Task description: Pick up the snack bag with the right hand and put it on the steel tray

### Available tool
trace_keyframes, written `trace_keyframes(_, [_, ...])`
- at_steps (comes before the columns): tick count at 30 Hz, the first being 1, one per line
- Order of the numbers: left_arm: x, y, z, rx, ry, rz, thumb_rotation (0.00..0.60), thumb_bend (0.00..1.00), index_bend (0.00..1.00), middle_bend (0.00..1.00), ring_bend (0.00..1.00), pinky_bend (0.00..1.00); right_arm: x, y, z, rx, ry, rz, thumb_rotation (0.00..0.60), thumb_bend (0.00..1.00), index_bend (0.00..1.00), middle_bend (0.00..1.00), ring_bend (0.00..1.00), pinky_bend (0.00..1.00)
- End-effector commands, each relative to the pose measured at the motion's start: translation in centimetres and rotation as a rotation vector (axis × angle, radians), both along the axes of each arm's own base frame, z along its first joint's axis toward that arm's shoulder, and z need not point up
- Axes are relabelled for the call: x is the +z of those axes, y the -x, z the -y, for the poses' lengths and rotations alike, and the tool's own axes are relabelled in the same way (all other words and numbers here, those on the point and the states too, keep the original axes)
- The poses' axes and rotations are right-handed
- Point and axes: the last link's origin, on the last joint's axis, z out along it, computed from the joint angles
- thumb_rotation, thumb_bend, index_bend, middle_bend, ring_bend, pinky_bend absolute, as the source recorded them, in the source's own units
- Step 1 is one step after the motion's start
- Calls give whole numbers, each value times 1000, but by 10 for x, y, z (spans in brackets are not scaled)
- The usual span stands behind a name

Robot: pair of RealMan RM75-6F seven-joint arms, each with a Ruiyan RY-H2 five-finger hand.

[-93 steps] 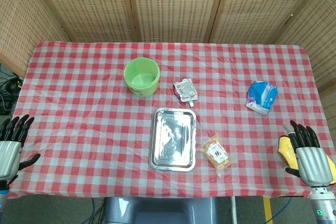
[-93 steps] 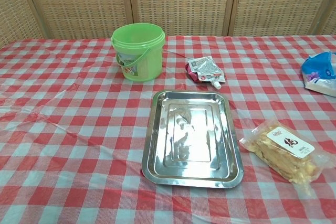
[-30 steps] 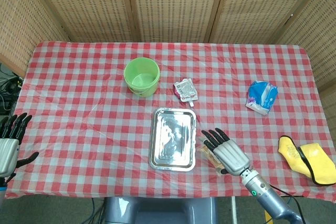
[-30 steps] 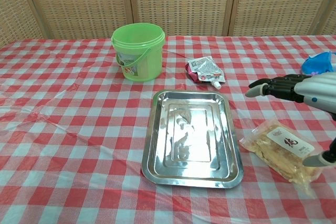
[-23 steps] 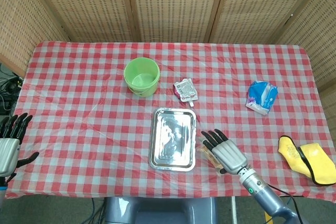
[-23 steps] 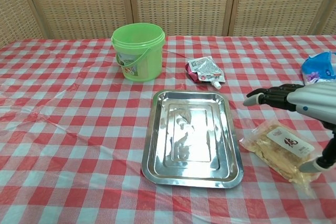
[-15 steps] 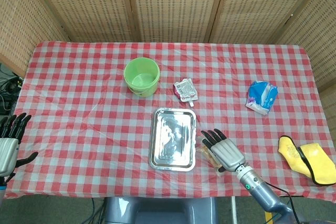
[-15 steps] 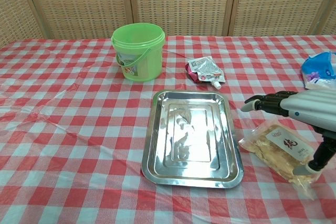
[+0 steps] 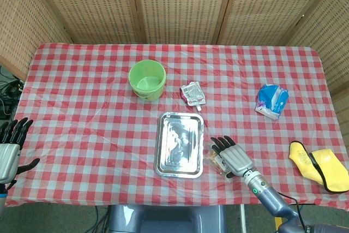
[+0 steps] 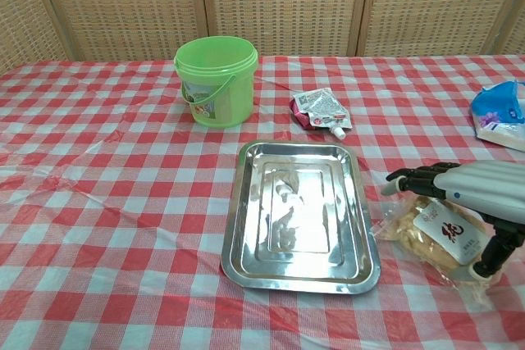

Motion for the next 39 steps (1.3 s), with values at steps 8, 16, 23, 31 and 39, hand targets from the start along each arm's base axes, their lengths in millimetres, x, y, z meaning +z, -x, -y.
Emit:
trace_keyframes(8, [1,-1,1,-6,-3,4,600,90,0,0,0,0,0,1,-1,-1,13,23,600,87,494,122,18,52])
trace_keyframes(16, [1,-1,1,-9,-7,8,600,91,0,0,0,0,7,-6,1,39,59,76,600,106,611,405,322,407])
trace_keyframes(23, [1,-1,0,-13,-12,10,600,93,0,0,0,0,13,-11,3,66,89,110,600,113,658,457,411,515])
trace_keyframes(31, [2,-1,1,-13,-15,14,600,94,0,0,0,0,30,-23,8,102,136,134,600,118,667,473,425,530])
trace_keyframes(39, [2,-2,1,-14,-12,13,600,95,0,0,0,0,47,-57,11,176,171,158,600,118,667,473,428,530])
